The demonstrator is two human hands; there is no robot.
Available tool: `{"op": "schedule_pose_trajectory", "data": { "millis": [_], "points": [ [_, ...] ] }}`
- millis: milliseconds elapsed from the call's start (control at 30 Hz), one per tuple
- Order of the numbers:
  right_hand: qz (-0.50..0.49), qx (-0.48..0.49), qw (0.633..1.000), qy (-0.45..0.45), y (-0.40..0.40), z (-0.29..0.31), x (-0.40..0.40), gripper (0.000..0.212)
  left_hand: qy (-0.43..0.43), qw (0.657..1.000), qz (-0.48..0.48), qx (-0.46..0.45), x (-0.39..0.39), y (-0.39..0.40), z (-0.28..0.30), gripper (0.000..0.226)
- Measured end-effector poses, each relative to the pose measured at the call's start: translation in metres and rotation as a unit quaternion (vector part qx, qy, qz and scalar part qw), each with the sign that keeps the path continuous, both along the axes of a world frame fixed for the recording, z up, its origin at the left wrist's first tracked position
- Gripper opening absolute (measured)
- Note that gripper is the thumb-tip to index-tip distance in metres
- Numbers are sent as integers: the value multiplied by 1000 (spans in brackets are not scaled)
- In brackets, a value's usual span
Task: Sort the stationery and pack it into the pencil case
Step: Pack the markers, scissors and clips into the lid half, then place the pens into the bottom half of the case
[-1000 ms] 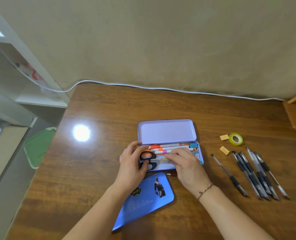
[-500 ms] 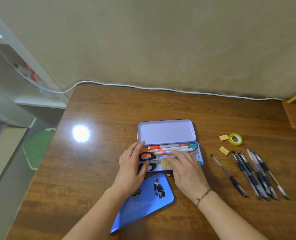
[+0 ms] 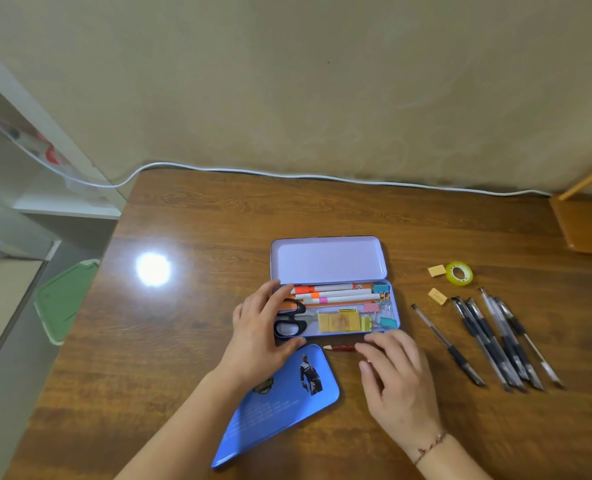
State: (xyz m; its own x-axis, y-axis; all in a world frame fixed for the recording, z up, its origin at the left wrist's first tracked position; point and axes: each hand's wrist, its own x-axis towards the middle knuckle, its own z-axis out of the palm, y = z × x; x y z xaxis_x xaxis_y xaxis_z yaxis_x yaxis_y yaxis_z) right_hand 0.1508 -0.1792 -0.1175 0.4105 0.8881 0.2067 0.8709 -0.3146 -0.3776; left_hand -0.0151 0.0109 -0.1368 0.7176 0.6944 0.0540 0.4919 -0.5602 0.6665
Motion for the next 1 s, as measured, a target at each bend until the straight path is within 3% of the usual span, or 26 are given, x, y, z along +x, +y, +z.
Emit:
{"op": "schedule_pose_trajectory", "data": {
  "millis": [133, 267, 467, 567, 667, 800, 900, 1000],
  "points": [
    [60, -31, 998, 3, -2, 3, -35, 17, 21, 1000, -1, -4, 6, 3, 4, 89],
    [6, -111, 992, 68, 6, 9, -64, 18, 2, 1000, -16, -27, 1, 7, 12, 91],
    [-54, -133, 984, 107, 2, 10, -65, 31, -22, 999, -24, -33, -16, 9, 15, 78],
    [-71, -177, 975, 112, -4, 19, -59, 25, -32, 999, -14, -32, -17, 6, 17, 77],
    [-103, -200, 969, 106, -24, 16, -53, 22, -34, 999, -16, -1, -15, -1, 18, 77],
    [-172, -212, 957, 97, -64, 19, -43, 39, -19, 999, -9, 37, -16, -11, 17, 76],
    [-227, -214, 945, 102, -94, 23, -24, 47, 20, 992, -62, 112, -14, -28, 20, 71],
    [-218, -220, 946, 97, -114, 26, -8, 46, 49, 986, -55, 148, -1, -32, 14, 74]
  ]
}}
